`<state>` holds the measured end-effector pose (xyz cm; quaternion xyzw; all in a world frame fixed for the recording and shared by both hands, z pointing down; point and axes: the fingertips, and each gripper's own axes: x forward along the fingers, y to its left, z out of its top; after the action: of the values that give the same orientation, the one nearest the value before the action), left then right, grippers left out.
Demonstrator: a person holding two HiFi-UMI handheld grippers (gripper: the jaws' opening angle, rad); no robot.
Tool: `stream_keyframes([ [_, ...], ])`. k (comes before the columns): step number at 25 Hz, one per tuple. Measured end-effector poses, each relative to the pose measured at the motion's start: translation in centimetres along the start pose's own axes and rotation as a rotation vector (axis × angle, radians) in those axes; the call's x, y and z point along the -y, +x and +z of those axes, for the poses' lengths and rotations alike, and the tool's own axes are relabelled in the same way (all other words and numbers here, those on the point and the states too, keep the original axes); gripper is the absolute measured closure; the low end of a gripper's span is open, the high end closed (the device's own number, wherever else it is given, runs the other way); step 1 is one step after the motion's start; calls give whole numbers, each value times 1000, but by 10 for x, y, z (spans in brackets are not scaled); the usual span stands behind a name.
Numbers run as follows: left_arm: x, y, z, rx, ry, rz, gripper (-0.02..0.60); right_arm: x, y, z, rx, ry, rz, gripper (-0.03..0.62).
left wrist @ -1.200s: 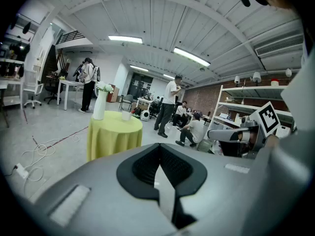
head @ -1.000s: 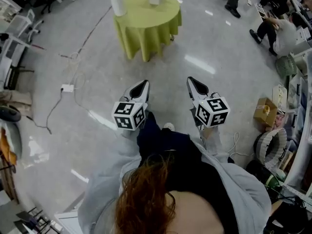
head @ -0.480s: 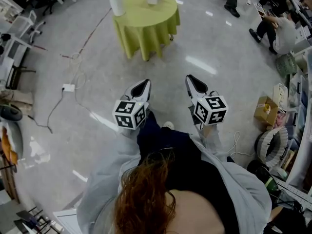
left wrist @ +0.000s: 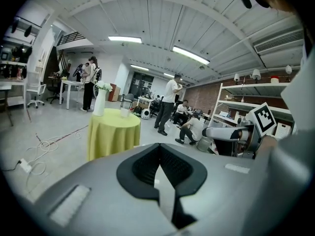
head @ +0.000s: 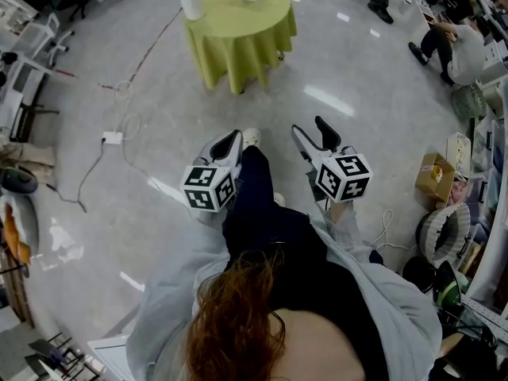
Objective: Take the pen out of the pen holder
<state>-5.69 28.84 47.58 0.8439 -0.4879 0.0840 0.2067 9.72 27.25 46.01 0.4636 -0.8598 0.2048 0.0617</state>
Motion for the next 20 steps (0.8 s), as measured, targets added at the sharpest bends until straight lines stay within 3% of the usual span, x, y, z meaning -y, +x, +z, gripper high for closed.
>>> stream_keyframes([
  [13, -23, 64, 29, -11, 2, -22, 563, 36, 48, 26, -8, 7, -2, 324],
  [20, -59, 111, 79, 6, 13, -31, 563, 60, 107, 71, -1, -5, -2, 324],
])
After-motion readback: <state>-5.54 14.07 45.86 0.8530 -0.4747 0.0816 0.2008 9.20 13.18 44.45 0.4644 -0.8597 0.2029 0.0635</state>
